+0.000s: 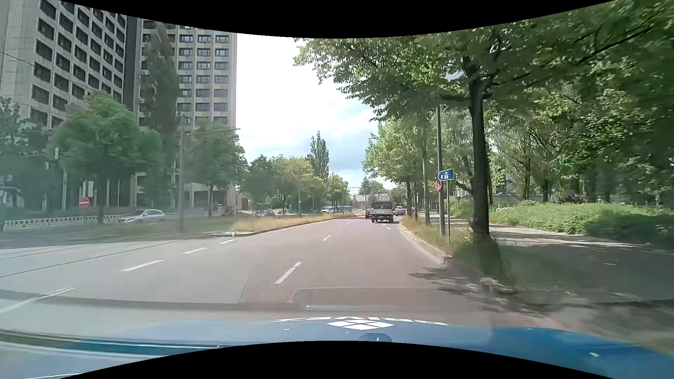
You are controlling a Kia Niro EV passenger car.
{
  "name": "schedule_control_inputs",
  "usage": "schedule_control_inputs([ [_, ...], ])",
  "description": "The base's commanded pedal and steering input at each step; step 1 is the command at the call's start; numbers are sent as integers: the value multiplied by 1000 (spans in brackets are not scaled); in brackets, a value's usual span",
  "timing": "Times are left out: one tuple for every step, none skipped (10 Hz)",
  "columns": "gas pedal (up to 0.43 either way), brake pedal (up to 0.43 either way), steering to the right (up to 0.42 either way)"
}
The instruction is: Follow the waypoints while adhering to traffic rules and regulations
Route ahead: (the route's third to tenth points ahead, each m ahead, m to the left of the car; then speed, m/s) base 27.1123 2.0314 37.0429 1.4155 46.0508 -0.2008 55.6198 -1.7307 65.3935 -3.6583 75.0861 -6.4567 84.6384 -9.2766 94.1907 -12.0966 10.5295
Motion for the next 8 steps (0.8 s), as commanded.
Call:
schedule_control_inputs([
  [169,0,11],
  [138,0,10],
  [0,0,10],
  [0,0,10],
  [0,0,9],
  [0,0,8],
  [0,0,8],
  [0,0,8],
])
